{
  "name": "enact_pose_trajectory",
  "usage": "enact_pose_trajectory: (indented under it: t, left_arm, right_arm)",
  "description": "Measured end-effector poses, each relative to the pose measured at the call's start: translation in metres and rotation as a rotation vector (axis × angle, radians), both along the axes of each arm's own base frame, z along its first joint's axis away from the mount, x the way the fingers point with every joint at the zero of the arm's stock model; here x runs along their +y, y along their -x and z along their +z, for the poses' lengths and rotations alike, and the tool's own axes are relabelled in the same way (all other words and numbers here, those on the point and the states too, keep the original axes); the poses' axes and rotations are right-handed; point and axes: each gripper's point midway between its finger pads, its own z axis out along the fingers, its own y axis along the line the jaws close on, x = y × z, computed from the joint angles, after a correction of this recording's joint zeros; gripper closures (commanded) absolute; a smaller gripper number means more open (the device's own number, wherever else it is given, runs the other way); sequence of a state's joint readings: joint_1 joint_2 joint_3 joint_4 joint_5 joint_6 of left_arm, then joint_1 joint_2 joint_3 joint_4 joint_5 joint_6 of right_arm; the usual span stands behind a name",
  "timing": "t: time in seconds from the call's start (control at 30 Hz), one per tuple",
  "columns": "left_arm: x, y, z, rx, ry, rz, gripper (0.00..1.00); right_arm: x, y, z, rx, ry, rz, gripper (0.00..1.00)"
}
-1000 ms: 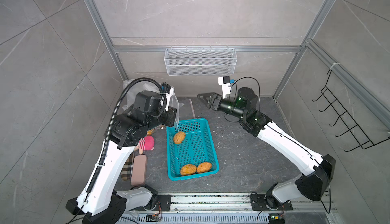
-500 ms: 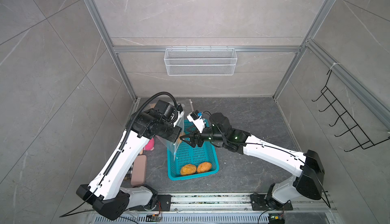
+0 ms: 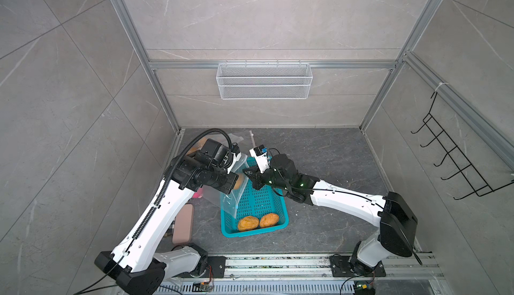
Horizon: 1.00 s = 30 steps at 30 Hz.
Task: Put the potatoes into a zipper bag and zip it
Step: Open the zipper of the food storage bag.
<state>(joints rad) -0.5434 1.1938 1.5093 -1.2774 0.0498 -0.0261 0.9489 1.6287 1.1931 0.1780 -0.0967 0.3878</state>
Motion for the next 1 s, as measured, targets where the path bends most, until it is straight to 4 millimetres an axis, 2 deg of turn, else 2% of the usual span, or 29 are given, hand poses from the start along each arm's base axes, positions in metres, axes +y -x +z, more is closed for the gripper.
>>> enact_pose_trajectory:
  t: [0.1,0.27,0.43,0.53,0.57,0.63,0.7,0.73,0.87,1.0]
  left_arm:
    - [0.003,0.002,0.002,-0.022,0.004,0.004,1.0]
    - [0.008,-0.001,0.001,-0.063,-0.005,0.021,1.0]
    - [0.014,-0.002,0.004,-0.121,-0.001,0.039,1.0]
    - [0.014,0.0,0.003,-0.138,0.018,0.041,1.0]
    - [0.013,0.0,0.0,-0.136,0.024,0.046,0.9]
    - [0.013,-0.001,-0.01,-0.125,0.032,0.064,0.78]
    - [0.012,-0.002,-0.022,-0.108,0.041,0.091,0.61]
    - [0.012,-0.002,-0.03,-0.098,0.043,0.101,0.57]
    - [0.014,-0.001,-0.047,-0.079,0.05,0.141,0.54]
    - [0.013,-0.004,-0.045,-0.11,0.096,0.18,0.52]
  right_arm:
    - [0.001,0.0,-0.011,0.065,-0.01,-0.017,0.93]
    - [0.007,0.006,-0.018,0.172,-0.052,-0.008,0.91]
    - [0.016,0.014,-0.019,0.295,-0.114,0.016,1.0]
    - [0.021,0.014,-0.017,0.357,-0.172,0.008,1.0]
    - [0.022,0.013,-0.014,0.376,-0.198,0.003,1.0]
    - [0.024,0.012,-0.01,0.416,-0.252,-0.011,1.0]
    - [0.027,0.01,-0.007,0.458,-0.305,-0.025,1.0]
    - [0.028,0.009,-0.006,0.479,-0.331,-0.031,1.0]
    - [0.034,0.005,-0.009,0.55,-0.392,-0.05,1.0]
    - [0.034,0.005,-0.01,0.591,-0.428,-0.064,1.0]
